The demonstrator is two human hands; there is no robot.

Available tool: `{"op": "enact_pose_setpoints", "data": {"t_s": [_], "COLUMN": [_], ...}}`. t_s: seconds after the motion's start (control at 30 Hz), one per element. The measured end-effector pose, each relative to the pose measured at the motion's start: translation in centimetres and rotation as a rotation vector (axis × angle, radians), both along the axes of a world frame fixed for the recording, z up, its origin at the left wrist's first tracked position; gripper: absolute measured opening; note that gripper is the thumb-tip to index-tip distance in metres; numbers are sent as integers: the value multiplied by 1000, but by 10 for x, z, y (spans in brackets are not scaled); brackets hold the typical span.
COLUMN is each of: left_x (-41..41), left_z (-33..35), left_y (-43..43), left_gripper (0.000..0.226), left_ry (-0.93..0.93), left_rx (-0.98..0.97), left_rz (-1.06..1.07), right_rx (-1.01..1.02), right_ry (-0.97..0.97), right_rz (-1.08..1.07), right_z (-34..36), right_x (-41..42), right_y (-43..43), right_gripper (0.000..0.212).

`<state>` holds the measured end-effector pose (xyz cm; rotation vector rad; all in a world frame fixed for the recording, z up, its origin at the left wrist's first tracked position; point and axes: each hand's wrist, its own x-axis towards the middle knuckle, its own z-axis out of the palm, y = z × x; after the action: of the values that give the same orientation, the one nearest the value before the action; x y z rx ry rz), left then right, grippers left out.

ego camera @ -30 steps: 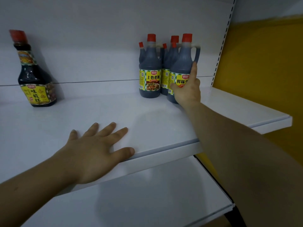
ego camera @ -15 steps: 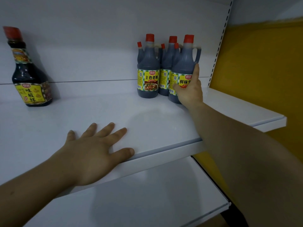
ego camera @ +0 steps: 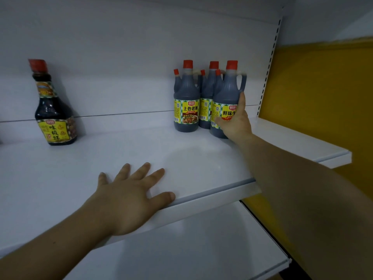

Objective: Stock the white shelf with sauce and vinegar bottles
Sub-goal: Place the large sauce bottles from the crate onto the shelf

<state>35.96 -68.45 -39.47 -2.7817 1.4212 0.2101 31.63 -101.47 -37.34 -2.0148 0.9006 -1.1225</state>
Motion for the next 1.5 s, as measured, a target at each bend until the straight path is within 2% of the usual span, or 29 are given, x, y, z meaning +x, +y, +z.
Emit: {"op": "enact_pose_setpoints", "data": {"t_s": [0.03, 0.1, 0.17, 0.3, 0.43, 0.67, 0.8, 1.0, 1.27, 1.4, 1.5], "left_x": [0, 1, 0, -8, -49, -173, -226, -303, -378, -414, -436], "left_z": [0, 2, 6, 19, 39, 66, 62, 48, 12, -25, -62], "left_y": [0, -1, -2, 6, 18, 41, 55, 59, 35, 21, 7], "left_gripper": [106, 86, 75, 90, 78, 76, 83, 80, 81, 80, 82], "left_ry": [2, 6, 11, 48, 63, 135, 247, 360, 478, 456, 477], "left_rx": [9, 5, -3, -12, -82, -137, -156, -162, -13, 34, 153], "left_rz": [1, 18, 17, -25, -119, -417, -537, -723, -956, -1020, -1043], "right_rx": [18, 51, 47, -55, -88, -53, -7, 47, 231, 370, 472], "right_ry": [40, 131, 236, 481, 631, 653, 681, 770, 799, 826, 834], "right_rz": [12, -8, -13, 46, 3, -120, -206, -386, -543, -604, -620], "right_z": [5, 17, 31, 57, 72, 92, 90, 77, 43, 5, -36], "right_x": [-4, -18, -42, -111, -174, -293, -360, -440, -522, -564, -594], "right_y": [4, 15, 38, 105, 163, 248, 287, 326, 347, 356, 362], "right_gripper": [118, 121, 114, 80, 83, 81, 82, 82, 81, 83, 81]}}
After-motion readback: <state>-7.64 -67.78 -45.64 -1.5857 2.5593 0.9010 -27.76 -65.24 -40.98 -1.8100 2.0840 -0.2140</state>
